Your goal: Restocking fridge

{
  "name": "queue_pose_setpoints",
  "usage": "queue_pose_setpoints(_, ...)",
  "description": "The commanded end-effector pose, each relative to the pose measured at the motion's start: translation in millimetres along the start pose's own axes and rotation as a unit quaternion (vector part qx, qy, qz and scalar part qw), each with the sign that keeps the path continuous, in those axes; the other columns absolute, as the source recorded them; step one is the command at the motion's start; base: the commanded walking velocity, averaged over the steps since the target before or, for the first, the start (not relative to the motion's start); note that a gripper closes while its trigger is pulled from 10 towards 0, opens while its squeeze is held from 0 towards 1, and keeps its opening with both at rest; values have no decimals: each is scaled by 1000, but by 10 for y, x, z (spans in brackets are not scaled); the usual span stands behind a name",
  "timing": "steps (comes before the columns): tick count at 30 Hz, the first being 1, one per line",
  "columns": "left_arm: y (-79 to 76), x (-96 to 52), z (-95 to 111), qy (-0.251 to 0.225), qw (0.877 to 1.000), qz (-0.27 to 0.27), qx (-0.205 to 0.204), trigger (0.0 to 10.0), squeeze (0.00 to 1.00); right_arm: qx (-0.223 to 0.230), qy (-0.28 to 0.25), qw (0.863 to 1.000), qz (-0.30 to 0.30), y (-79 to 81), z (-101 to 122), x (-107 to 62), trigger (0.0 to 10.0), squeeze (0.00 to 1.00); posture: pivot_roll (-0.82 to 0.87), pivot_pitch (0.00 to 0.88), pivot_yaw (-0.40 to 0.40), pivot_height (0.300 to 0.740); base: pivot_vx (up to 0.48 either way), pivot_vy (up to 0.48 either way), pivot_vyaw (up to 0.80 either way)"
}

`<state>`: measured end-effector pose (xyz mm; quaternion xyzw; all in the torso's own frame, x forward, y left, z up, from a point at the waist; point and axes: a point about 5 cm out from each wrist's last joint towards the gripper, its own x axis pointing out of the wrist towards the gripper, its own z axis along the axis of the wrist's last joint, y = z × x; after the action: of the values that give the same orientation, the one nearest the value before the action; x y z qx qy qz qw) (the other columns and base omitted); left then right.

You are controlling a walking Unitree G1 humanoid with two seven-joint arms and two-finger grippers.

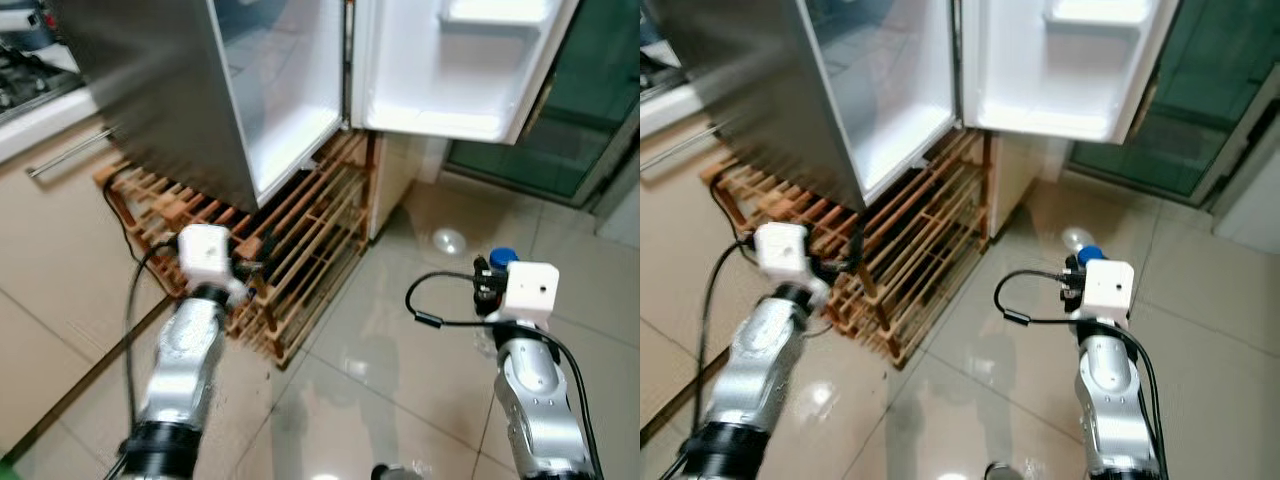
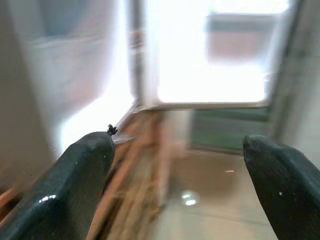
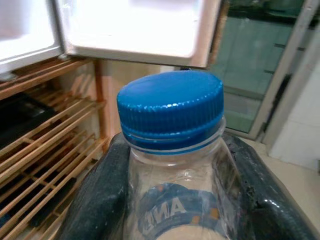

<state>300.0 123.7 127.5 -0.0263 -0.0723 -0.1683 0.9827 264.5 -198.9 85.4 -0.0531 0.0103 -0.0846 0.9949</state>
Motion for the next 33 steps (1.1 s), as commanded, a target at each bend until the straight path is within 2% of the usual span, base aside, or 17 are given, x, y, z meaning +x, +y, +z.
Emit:
queue_pose_setpoints(1,-39,17,48,-9,1000,-22,5,10000,0,-1,-34,999,-13,-47,132,16,10000,0,-145,0,88,740,412,-240,-775)
queue_pose_setpoints(9,-31,102,73,-8,1000,-26,-2,10000,0,-2,-39,999,-15,-49,148,15,10000,0,-166,0,98,740,415,-121,-772)
queue_pose_setpoints(17,138,163,28,12,998,46,-41,10000,0,-14,-35,999,-20,-67,138,45,10000,0,-169,0,104,740,463,0,0)
queue_pose_setpoints(20,161,156,-2,22,997,54,-48,10000,0,-17,-33,999,-21,-64,132,43,10000,0,-174,0,107,740,441,0,0)
queue_pose_setpoints(24,183,177,-43,33,995,68,-60,10000,0,-26,-35,999,-15,-51,138,49,10000,0,-178,0,110,740,350,321,644)
queue_pose_setpoints(28,162,237,-17,31,996,72,-41,10000,0,-24,-36,999,-21,-67,152,74,10000,0,-185,0,107,740,0,187,564)
queue_pose_setpoints(33,127,260,-2,29,997,67,-29,10000,0,-26,-38,999,-20,-95,159,79,10000,0,-188,0,104,740,0,0,0)
